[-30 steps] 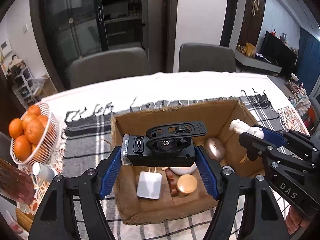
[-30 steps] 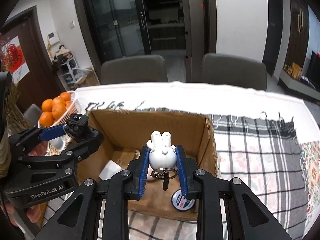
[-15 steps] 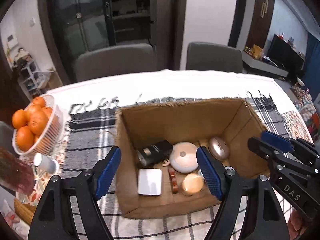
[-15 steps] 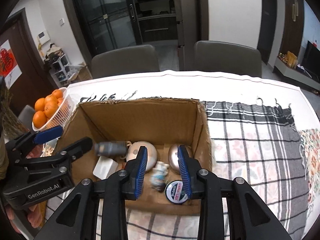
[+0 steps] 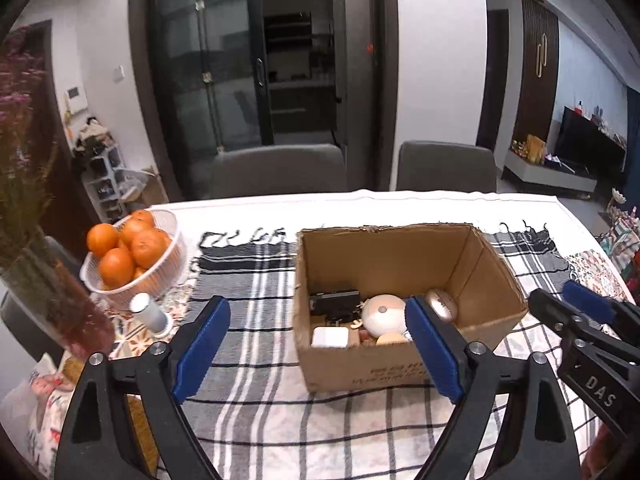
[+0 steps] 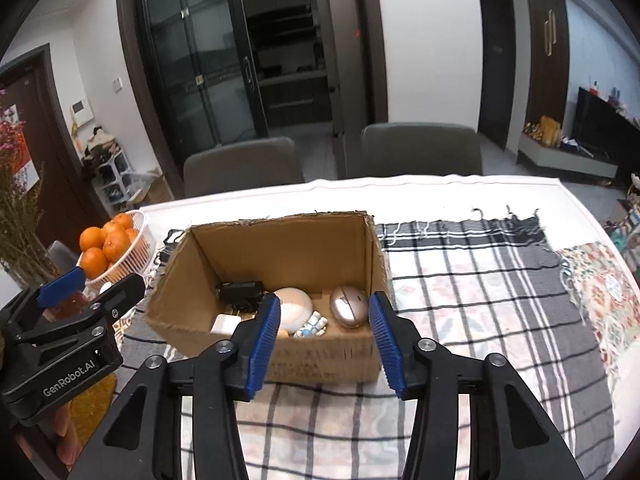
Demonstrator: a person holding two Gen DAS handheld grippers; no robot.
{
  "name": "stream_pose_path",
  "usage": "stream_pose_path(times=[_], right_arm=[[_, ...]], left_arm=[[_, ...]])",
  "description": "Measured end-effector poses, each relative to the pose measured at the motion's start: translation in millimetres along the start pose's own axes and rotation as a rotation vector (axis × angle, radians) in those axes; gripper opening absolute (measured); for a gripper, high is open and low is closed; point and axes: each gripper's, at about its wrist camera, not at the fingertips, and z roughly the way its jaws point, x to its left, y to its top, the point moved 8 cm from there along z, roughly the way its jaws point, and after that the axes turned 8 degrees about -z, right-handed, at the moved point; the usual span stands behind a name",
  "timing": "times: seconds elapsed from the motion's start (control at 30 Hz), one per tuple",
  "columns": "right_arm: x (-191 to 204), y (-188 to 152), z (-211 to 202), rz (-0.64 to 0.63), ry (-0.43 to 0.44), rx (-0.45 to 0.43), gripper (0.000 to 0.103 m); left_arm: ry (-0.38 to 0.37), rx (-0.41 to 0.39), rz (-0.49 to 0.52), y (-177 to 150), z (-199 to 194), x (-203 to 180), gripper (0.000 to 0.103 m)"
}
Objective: Organize rigid objects
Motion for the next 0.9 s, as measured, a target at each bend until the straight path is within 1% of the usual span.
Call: stream_pose_path(times=[0.1, 0.17, 0.23, 0.37, 0.47, 0.57, 0.6, 0.7, 0.8, 0.9], right_arm=[[-2.3, -6.4, -18.2, 0.000, -0.039, -0.031, 0.061], [-1.7, -12.1, -32.2, -0.004, -0.064, -0.056, 0.062], [0.0, -16.3, -41.8, -0.010, -0.071, -0.071, 0.065], [2.3, -26.7, -61.7, -0.023, -0.100, -0.103, 0.074], [3.6, -36.9, -73.5, -0.022, -0.110, -0.119, 0.076], [2.9, -48.4, -84.7, -0.007, -0.111, -0.132, 0.077], [1.8, -52.9, -89.5, -0.009, -0.124, -0.139, 0.077], [-0.4, -63.3, -101.1, -0.006, -0.125, -0.153, 0.078], [-0.4, -71.8, -112.8, -0.014, -0.137, -0.171, 0.079], [-1.8, -79.6, -123.6, -0.020, -0.151, -0.181, 0.081]], left_arm=[[0.029, -0.047, -0.004, -7.6, -20.1, 5.9, 0.095], [0.048, -0.071, -0.005, -12.0, -31.0, 8.5, 0.097], [0.063, -0.094, -0.017, -18.2, -43.0, 13.0, 0.101], [0.078, -0.131, -0.037, -30.5, -64.6, 21.7, 0.103], [0.085, -0.140, -0.041, -41.4, -76.7, 25.1, 0.103], [0.116, -0.178, -0.021, -52.1, -92.4, 25.1, 0.103], [0.114, -0.188, -0.021, -55.8, -98.2, 25.0, 0.103], [0.106, -0.211, -0.019, -65.8, -111.5, 22.9, 0.103], [0.094, -0.218, -0.023, -74.4, -121.4, 21.3, 0.103], [0.069, -0.209, -0.025, -82.3, -126.6, 18.2, 0.103]])
